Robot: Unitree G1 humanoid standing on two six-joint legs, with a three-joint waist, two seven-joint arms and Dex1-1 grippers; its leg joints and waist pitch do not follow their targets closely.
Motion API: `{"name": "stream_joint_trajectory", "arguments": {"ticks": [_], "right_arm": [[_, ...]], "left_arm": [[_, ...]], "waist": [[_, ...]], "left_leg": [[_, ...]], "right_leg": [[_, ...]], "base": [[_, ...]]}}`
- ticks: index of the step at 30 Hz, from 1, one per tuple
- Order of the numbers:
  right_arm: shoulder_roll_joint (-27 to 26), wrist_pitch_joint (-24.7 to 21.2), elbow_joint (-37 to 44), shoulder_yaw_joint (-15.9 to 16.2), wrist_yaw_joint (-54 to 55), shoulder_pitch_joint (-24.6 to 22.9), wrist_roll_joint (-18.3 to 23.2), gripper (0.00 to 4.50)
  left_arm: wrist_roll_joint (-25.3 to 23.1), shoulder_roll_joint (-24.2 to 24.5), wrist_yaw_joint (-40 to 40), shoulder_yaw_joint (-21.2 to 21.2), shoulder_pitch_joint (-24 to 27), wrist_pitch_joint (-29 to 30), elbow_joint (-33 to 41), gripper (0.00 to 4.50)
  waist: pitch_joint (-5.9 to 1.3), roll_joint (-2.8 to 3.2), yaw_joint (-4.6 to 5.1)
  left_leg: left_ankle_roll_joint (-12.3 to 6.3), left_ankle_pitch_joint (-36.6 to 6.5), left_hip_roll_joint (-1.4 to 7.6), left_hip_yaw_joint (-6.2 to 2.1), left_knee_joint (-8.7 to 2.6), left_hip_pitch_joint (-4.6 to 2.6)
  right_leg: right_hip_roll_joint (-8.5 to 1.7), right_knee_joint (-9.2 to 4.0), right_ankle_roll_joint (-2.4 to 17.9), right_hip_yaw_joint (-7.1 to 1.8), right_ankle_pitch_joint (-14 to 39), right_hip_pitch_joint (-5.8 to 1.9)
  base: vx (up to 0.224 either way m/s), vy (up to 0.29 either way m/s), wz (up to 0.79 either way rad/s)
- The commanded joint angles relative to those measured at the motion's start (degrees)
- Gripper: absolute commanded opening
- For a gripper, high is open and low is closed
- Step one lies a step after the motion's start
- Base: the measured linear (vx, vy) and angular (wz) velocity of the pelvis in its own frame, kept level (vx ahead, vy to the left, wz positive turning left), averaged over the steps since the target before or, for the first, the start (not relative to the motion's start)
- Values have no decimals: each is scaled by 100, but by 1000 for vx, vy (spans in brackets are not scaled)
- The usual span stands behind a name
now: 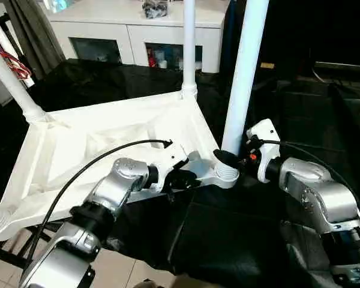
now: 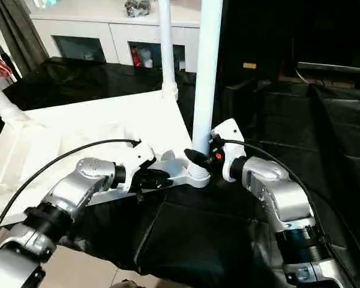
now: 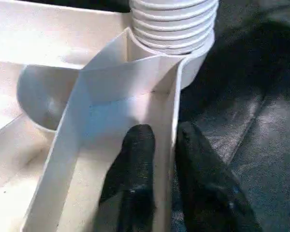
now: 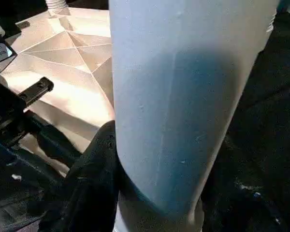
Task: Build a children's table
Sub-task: Insert table leg to table base
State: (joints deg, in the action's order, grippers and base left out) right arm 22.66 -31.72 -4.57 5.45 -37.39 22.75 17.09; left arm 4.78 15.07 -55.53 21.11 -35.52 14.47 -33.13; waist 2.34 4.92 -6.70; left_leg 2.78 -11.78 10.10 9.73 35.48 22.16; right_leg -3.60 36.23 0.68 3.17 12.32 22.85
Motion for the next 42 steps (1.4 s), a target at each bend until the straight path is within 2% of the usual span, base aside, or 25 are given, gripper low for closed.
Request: {"name": "stream_joint_trajectory", "arguments": {"ticks": [1, 5, 6, 9, 12, 17, 20, 22, 26, 30, 35, 40, 42], "right_arm": [[22, -99, 10, 85, -10, -111, -103, 188], [26, -100, 14, 90, -17, -112, -103, 188], [22, -99, 18, 95, -18, -115, -103, 188], [54, -53, 20, 77, -91, -125, -73, 188], [132, 72, 60, -3, -286, -198, 35, 188], [286, 308, 127, -229, -640, -434, 268, 188], [288, 454, 92, -499, -759, -654, 472, 187], [290, 548, 37, -564, -796, -722, 503, 187], [254, 775, -130, -647, -798, -869, 489, 187], [93, 790, -134, -764, -710, -863, 643, 187], [-18, 743, -28, -676, -822, -758, 730, 187], [-80, 763, -89, -611, -853, -622, 714, 187], [-125, 779, -156, -597, -834, -557, 684, 187]], "left_arm": [[-109, 48, -1, -12, -86, -97, -117, 56], [-195, 77, -49, 54, -86, -168, -182, 35], [-222, 83, -81, 56, -84, -197, -212, 13], [-300, 126, -170, 114, -87, -280, -259, 2], [-291, 166, -259, 102, -61, -329, -185, 1], [-258, 221, -341, 36, 24, -413, -3, 0], [-303, 276, -358, 36, 136, -449, 89, 0], [-305, 282, -369, 26, 171, -439, 122, 0], [-333, 291, -368, 22, 205, -448, 140, 0], [-328, 315, -389, 39, 250, -429, 240, 0], [-407, 350, -397, 87, 250, -448, 279, 0], [-426, 345, -393, 88, 241, -443, 271, 0], [-434, 342, -389, 86, 234, -440, 267, 0]], "waist": [[-390, -53, -7], [-384, -56, -5], [-382, -57, -3], [-383, -58, -2], [-398, -68, 3], [-398, -77, -13], [-371, -91, 4], [-364, -98, 30], [-367, -91, 77], [-370, -73, 98], [-374, -69, 107], [-367, -95, 111], [-370, -84, 115]], "left_leg": [[-195, -387, 283, -131, -388, -69], [-197, -429, 290, -129, -393, -74], [-185, -446, 292, -130, -398, -73], [-179, -462, 290, -129, -400, -76], [-228, -351, 291, -127, -382, -68], [-351, -319, 301, -130, -377, -55], [-353, -482, 305, -122, -392, -58], [-340, -523, 300, -124, -401, -55], [-356, -491, 287, -120, -397, -57], [-382, -472, 297, -129, -402, -57], [-434, -428, 296, -128, -397, -56], [-400, -473, 292, -121, -402, -58], [-392, -462, 290, -122, -403, -61]], "right_leg": [[-491, -381, 1288, -270, -115, -341], [-495, -391, 1284, -274, -44, -336], [-498, -394, 1281, -274, -4, -338], [-498, -400, 1270, -276, 44, -338], [-504, -370, 1292, -277, -206, -348], [-510, -359, 1318, -271, -285, -355], [-520, -412, 1309, -272, 78, -339], [-513, -428, 1293, -270, 257, -341], [-502, -437, 1288, -263, 322, -331], [-495, -427, 1331, -260, 244, -328], [-492, -416, 1372, -255, 105, -330], [-499, -427, 1354, -262, 215, -329], [-498, -422, 1365, -258, 223, -323]], "base": [[0, 0, 0], [0, 0, 0], [0, 0, 0], [0, 0, 0], [0, 0, 0], [0, 0, 0], [0, 0, 0], [0, 0, 0], [0, 0, 0], [0, 0, 0], [0, 0, 0], [0, 0, 0], [0, 0, 0]]}}
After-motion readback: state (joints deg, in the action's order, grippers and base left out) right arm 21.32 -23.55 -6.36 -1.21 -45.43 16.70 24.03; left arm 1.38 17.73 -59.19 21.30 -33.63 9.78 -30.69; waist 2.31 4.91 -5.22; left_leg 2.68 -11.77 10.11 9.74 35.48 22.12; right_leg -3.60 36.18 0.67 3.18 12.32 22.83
